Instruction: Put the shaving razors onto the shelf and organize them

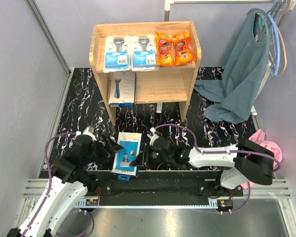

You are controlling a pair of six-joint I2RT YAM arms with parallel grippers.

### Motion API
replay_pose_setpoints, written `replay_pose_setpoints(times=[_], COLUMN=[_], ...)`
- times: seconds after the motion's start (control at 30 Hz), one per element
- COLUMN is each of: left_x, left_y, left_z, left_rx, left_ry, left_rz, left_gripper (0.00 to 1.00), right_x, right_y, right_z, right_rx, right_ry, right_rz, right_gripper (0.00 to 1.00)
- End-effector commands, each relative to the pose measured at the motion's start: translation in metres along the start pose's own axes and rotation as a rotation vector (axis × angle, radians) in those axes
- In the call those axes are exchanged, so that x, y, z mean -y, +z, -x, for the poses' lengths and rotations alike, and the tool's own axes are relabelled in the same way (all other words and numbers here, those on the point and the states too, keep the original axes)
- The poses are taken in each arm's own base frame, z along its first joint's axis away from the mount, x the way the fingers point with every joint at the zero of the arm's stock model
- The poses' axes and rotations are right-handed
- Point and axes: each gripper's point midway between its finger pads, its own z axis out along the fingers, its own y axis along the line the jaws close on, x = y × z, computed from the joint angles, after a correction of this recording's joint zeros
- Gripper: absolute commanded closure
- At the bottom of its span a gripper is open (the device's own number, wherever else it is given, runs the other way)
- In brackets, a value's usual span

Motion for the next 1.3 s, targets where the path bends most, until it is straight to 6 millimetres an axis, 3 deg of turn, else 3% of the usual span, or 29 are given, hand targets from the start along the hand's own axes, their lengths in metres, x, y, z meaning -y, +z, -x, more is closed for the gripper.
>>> replay_pose_setpoints(times=[0.0, 0.03, 0.2, 0.33, 0.4, 0.6, 0.63, 0.73, 0.77, 0.83, 0.87, 0.97, 1.0, 1.13, 1.27], left_x=[0.035, 0.045, 0.057, 0.089, 0.106, 0.116, 0.116, 0.115, 0.114, 0.114, 0.115, 0.12, 0.123, 0.132, 0.143], left_y=[-0.013, -0.014, -0.005, -0.01, -0.019, -0.037, -0.04, -0.043, -0.043, -0.041, -0.041, -0.041, -0.04, -0.039, -0.039], left_z=[0.018, 0.017, 0.004, -0.008, -0.009, -0.028, -0.032, -0.036, -0.036, -0.036, -0.035, -0.03, -0.025, -0.011, 0.006], left_rx=[0.099, 0.09, 0.029, -0.049, -0.055, -0.142, -0.16, -0.179, -0.18, -0.181, -0.178, -0.157, -0.139, -0.08, -0.018], left_ry=[0.073, 0.087, 0.123, 0.198, 0.234, 0.302, 0.315, 0.32, 0.317, 0.304, 0.301, 0.278, 0.255, 0.182, 0.093], left_rz=[-0.164, -0.223, -0.337, -0.531, -0.632, -0.765, -0.781, -0.796, -0.796, -0.792, -0.794, -0.798, -0.797, -0.801, -0.817], left_gripper=[0.01, 0.01, 0.01, 0.01, 0.01, 0.12, 0.16, 0.49, 0.67, 0.85, 0.91, 0.92, 0.92, 0.95, 0.95], right_x=[-0.029, -0.038, -0.065, -0.079, -0.078, -0.08, -0.078, -0.078, -0.077, -0.078, -0.077, -0.076, -0.077, -0.071, -0.066], right_y=[-0.02, -0.027, -0.051, -0.061, -0.06, -0.064, -0.064, -0.068, -0.069, -0.072, -0.072, -0.075, -0.078, -0.088, -0.107], right_z=[0.007, 0.008, 0.002, -0.006, -0.009, -0.012, -0.011, -0.006, -0.005, -0.001, 0.0, 0.006, 0.012, 0.021, 0.027], right_rx=[0.03, 0.037, 0.017, -0.029, -0.051, -0.071, -0.062, -0.031, -0.023, 0.003, 0.008, 0.047, 0.08, 0.148, 0.223], right_ry=[-0.109, -0.12, -0.208, -0.258, -0.255, -0.261, -0.26, -0.258, -0.255, -0.252, -0.25, -0.243, -0.238, -0.213, -0.176], right_rz=[0.068, 0.097, 0.207, 0.266, 0.262, 0.274, 0.269, 0.269, 0.263, 0.263, 0.256, 0.242, 0.236, 0.219, 0.234], right_gripper=[0.78, 0.78, 0.77, 0.74, 0.73, 0.72, 0.73, 0.7, 0.68, 0.66, 0.61, 0.45, 0.35, 0.16, 0.05])
